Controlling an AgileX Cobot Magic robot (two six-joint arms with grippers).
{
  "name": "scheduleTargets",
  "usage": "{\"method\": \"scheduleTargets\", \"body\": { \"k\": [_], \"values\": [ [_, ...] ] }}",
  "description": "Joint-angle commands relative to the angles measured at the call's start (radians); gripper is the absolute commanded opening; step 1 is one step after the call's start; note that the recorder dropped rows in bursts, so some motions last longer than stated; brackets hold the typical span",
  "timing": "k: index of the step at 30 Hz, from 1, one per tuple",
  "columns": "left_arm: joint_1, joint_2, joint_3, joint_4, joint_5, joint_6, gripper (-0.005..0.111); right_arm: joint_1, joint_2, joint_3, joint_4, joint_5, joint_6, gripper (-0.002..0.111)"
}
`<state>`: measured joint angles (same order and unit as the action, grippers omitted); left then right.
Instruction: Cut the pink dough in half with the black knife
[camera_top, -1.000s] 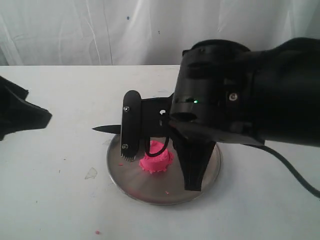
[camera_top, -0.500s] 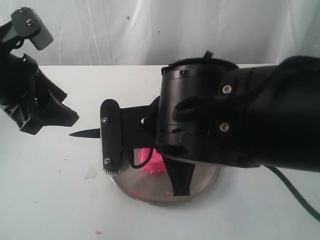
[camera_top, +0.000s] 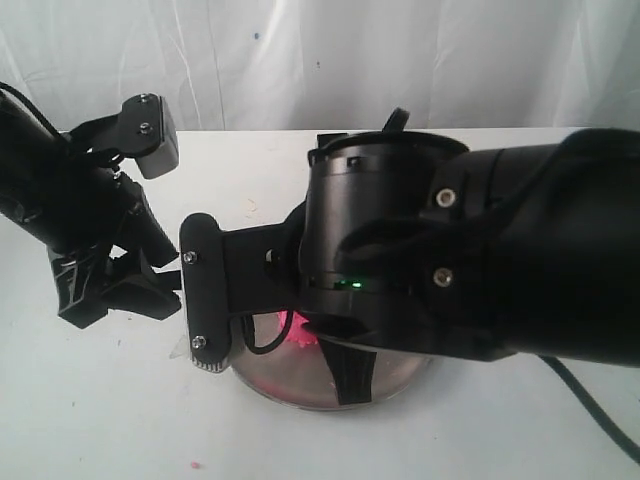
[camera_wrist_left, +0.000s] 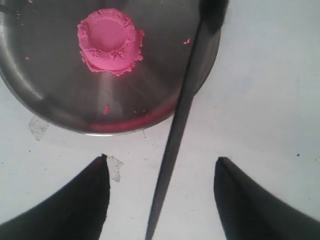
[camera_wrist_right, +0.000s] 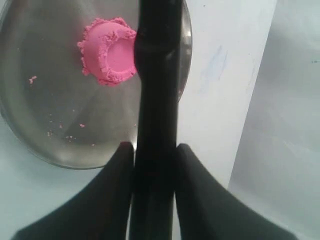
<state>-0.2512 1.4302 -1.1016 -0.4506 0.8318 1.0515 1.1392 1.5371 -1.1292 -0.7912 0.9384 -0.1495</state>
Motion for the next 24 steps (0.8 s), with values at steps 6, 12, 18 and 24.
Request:
{"method": "scheduleTargets", "body": {
  "k": [6, 12, 18, 24],
  "values": [
    [-0.012, 0.029, -0.005, -0.002, -0.046, 0.003, 0.044, 0.007, -0.010, 0.002, -0.021, 0.001, -0.010, 0.002],
    [-0.012, 0.047, -0.005, -0.003, -0.055, 0.003, 0.022, 0.007, -0.010, 0.002, -0.021, 0.003, -0.010, 0.002],
    [-0.012, 0.062, -0.005, -0.019, -0.093, 0.044, 0.000, 0.007, -0.010, 0.002, -0.030, 0.007, -0.010, 0.002],
    [-0.012, 0.058, -0.005, -0.055, -0.101, 0.044, 0.000, 0.007, -0.010, 0.002, -0.030, 0.016, -0.010, 0.002]
  ]
}}
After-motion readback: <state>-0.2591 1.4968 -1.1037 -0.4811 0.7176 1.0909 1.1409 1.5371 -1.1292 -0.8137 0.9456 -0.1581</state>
